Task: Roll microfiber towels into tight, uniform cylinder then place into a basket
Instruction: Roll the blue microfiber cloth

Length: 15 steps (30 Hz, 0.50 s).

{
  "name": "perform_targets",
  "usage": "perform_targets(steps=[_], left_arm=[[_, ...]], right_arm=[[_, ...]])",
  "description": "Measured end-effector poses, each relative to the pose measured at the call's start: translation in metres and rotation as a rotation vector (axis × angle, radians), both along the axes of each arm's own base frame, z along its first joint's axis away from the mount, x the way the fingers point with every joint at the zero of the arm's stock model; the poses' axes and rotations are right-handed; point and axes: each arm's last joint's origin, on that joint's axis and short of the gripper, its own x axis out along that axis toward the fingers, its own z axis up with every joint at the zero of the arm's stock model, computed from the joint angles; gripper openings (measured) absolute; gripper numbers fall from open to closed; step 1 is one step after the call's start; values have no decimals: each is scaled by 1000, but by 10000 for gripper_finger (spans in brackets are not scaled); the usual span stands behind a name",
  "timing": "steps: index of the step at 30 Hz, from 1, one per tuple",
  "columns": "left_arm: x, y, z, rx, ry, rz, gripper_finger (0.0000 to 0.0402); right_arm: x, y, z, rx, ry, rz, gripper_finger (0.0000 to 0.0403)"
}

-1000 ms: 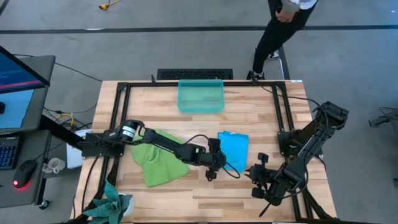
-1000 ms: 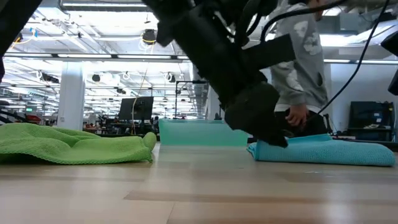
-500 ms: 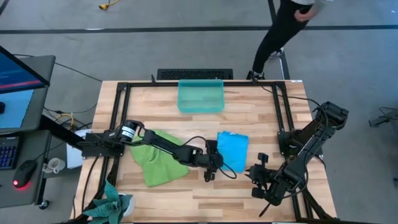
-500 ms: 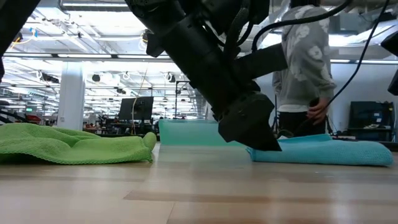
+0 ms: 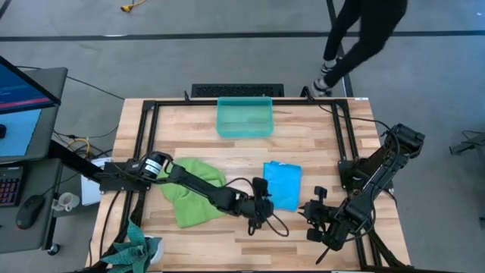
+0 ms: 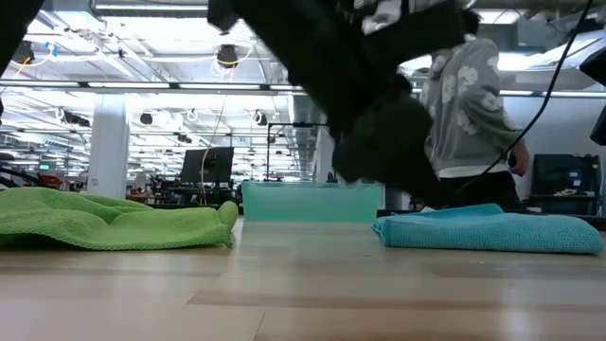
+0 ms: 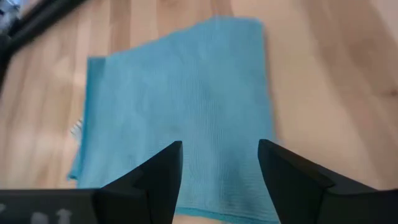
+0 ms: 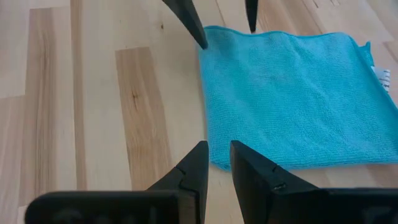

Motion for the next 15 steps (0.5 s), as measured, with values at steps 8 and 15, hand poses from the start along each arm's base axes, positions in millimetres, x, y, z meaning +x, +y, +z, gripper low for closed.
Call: perform_targets(steps=[8,15], left_arm=[[-6,-35,29,124,4,-12,203],[-16,-54,37,199,30,-28,203]], right_arm=[[0,0,0,0,0,0,91],[0,0,0,1,0,0,91]])
